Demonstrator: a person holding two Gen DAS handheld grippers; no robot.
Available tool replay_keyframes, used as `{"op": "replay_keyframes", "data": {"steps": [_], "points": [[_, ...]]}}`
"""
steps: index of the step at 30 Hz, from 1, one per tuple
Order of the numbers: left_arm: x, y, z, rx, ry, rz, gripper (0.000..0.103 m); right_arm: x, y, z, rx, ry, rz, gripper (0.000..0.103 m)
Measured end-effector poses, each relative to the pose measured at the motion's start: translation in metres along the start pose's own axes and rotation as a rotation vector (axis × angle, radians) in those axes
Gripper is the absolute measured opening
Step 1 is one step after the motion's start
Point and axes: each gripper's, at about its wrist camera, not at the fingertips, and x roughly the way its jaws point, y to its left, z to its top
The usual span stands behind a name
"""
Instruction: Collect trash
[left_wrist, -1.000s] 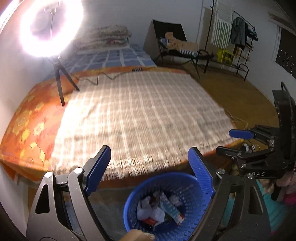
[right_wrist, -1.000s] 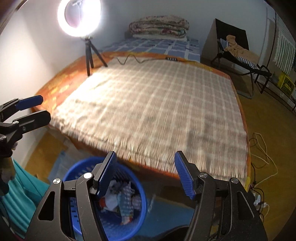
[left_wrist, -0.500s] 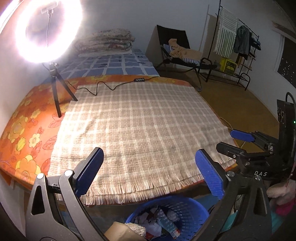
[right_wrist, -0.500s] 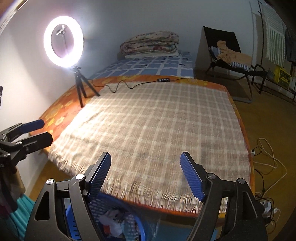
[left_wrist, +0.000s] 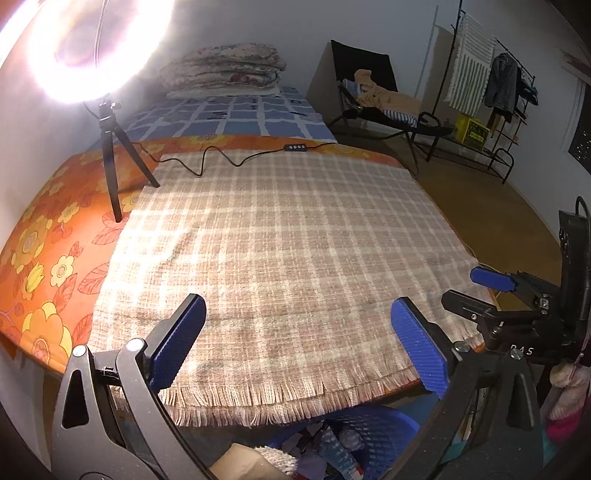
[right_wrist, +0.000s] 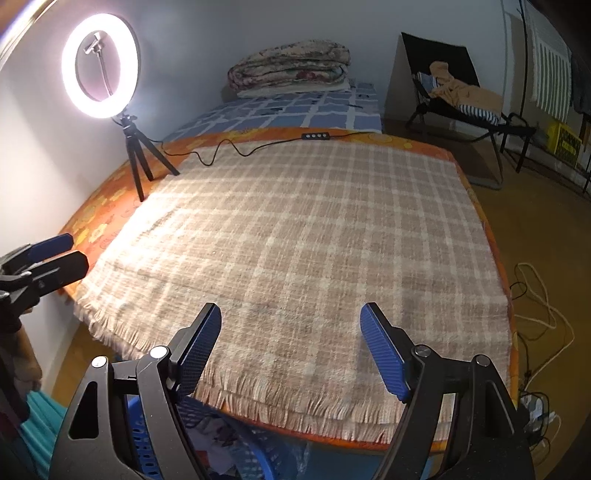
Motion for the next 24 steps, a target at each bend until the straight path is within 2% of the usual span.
{"op": "replay_keyframes", "data": {"steps": [24], "points": [[0.0040, -0.0002, -0.0044, 0.005, 0.024, 0.002, 0.102, 0.0044, 0.0045, -0.0033, -0.002, 0.011, -0.017, 0.078]]}}
